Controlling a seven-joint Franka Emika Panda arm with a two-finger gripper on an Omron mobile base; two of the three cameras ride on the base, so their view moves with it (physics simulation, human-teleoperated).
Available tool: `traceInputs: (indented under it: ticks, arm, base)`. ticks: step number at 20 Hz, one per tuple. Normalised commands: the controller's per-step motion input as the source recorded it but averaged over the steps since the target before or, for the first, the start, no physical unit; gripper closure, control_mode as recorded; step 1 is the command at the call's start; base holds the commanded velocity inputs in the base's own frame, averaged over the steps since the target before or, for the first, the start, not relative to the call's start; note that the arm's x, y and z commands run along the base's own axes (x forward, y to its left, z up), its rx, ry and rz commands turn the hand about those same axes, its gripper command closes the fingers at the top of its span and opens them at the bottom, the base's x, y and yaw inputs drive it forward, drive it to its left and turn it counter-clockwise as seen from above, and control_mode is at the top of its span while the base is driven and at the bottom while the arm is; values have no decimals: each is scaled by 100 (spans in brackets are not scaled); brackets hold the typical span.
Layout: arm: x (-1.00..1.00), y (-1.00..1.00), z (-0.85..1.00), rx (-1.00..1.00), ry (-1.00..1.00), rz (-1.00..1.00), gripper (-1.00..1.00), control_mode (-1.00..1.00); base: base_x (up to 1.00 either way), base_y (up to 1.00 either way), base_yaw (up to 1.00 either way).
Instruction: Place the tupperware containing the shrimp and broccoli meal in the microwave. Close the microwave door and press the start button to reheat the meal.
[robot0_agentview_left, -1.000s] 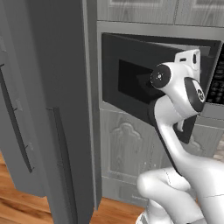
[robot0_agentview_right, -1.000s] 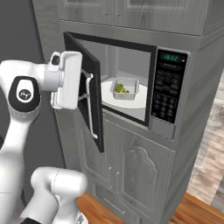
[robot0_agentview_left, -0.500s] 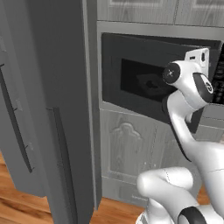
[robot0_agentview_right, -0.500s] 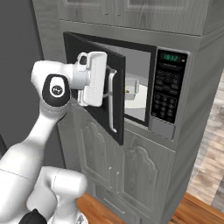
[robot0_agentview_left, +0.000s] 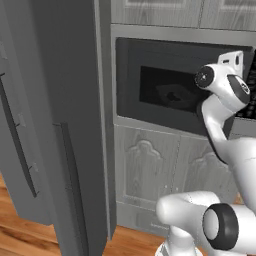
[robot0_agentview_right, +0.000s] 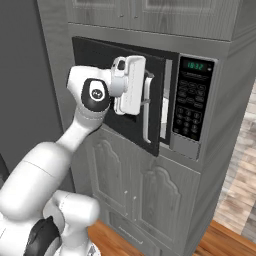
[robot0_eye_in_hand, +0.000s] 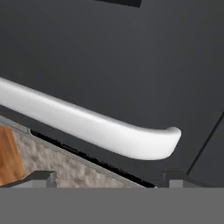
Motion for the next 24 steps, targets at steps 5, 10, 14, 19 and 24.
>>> traceInputs:
  ticks: [5, 10, 14, 19, 24]
  arm:
    - [60, -31, 0, 0, 0, 0, -100, -100]
    - [62, -23, 0, 0, 0, 0, -100, -100]
    - [56, -24, 0, 0, 0, 0, -100, -100]
    - [51, -32, 0, 0, 0, 0, -100, -100]
    - [5, -46, 0, 0, -10, 0, -100, -100]
  base:
    - [0, 0, 0]
    - [0, 0, 0]
    - [0, 0, 0]
    - [0, 0, 0]
    - [0, 0, 0]
